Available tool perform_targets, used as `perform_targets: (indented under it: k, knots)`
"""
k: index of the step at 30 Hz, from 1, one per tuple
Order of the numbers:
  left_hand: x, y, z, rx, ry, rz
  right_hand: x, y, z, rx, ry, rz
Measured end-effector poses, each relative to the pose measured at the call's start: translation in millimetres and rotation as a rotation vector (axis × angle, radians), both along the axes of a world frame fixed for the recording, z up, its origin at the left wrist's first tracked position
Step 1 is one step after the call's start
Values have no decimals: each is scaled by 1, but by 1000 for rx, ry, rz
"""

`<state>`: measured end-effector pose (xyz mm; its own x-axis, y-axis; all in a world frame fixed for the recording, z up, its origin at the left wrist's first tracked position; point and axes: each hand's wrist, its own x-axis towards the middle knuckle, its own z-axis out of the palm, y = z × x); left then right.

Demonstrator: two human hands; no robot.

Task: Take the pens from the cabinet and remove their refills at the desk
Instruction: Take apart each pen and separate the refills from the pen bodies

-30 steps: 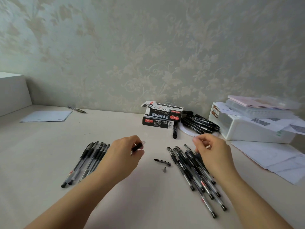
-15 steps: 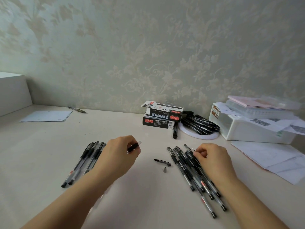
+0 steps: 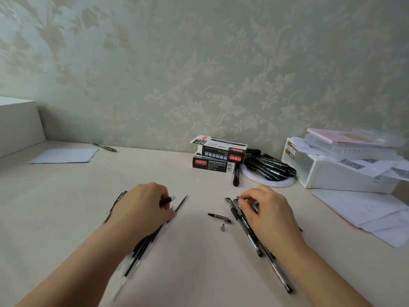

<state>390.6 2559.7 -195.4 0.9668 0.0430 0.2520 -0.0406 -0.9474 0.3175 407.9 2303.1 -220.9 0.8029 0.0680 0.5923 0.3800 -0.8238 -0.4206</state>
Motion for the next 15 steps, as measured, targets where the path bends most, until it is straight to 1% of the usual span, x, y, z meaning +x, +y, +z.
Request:
perform_targets:
  k: [3, 5, 8, 11, 15]
  knots:
    - [1, -16, -9, -13, -83, 1, -2, 3, -1, -9, 2, 34]
    - [4, -22, -15, -2, -96, 11, -2, 5, -2, -13, 6, 45]
    - [8, -25, -20, 25, -60, 32, -3, 5, -1, -6, 10, 52]
    - [11, -26, -22, -11, -22, 47, -3, 6, -1, -6, 14, 62]
    - [10, -31, -23, -2, -6, 48, -4, 7, -2, 3, 42, 59]
